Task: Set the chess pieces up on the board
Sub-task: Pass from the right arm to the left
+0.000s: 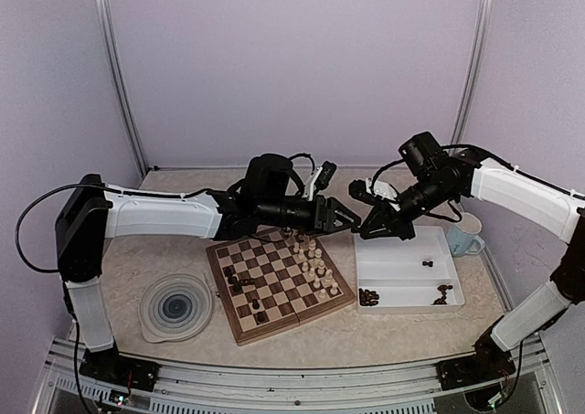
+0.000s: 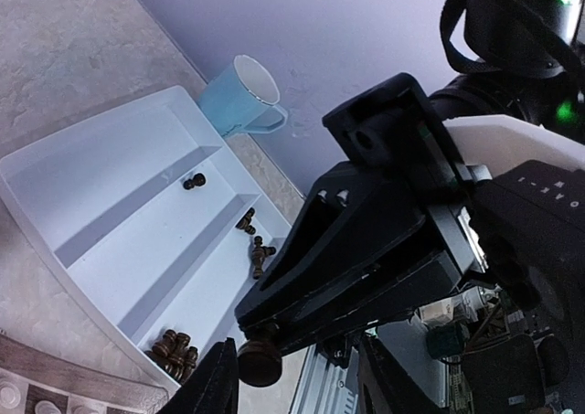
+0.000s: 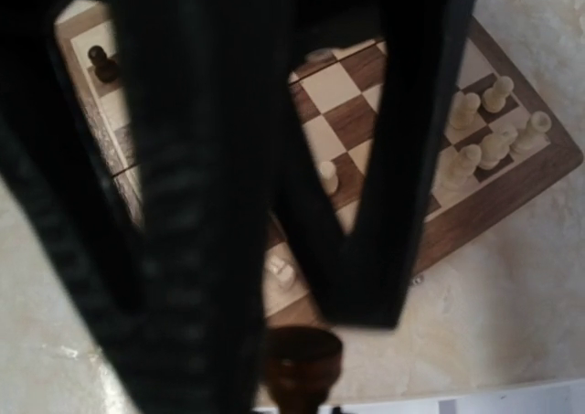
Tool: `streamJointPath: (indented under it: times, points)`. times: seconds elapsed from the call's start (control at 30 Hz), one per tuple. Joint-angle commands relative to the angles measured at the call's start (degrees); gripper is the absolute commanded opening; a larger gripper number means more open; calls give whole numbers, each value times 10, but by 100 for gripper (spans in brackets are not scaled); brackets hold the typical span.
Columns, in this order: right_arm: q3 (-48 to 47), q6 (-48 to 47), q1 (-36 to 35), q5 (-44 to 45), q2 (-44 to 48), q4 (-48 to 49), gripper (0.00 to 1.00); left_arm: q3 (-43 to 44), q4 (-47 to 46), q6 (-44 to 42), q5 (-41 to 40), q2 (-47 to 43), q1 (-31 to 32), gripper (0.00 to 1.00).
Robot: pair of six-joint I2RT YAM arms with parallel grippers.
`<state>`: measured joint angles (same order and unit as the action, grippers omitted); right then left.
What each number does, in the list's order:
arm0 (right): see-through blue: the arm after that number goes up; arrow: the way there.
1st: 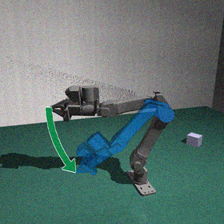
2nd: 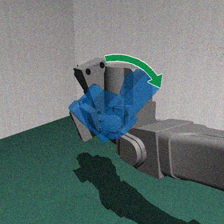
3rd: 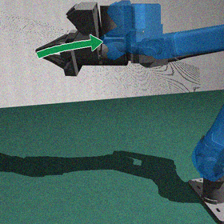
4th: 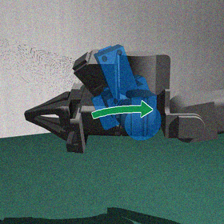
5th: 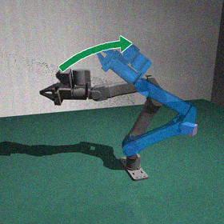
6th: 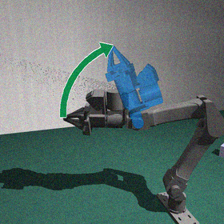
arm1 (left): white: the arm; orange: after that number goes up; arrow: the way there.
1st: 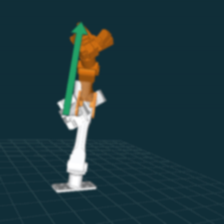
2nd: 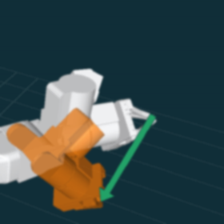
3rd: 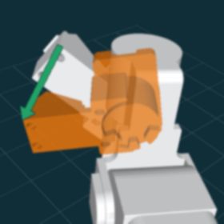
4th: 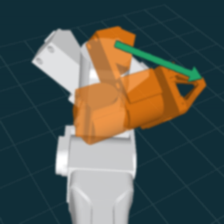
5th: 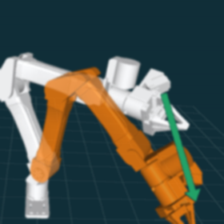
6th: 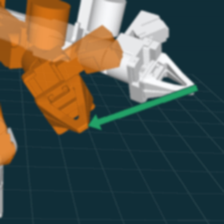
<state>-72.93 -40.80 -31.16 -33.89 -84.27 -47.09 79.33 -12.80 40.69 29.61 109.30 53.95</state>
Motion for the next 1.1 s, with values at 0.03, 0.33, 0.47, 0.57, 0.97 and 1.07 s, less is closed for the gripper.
streamJointPath:
  times: [0.03, 0.33, 0.47, 0.57, 0.97, 1.07]
  points:
    - [-24, 2, -12, 1, -9, -17, 1, 0, -64, 31, 49, 20, -1, 40]
    - [-26, 2, -14, 5, -6, -15, 1, 11, -51, 36, 45, 40, -2, 39]
    - [-23, 3, -14, 5, -5, -12, 1, 11, -43, 36, 34, 41, -2, 42]
    - [-21, 3, -14, 6, -5, -10, 1, 10, -37, 33, 23, 38, -2, 45]
    - [-24, 5, -14, 7, -6, -4, 1, 16, -56, 45, 63, 53, 1, 23]
    - [-24, 9, -14, 11, -3, 0, 4, 14, -64, 46, 68, 53, 0, 18]
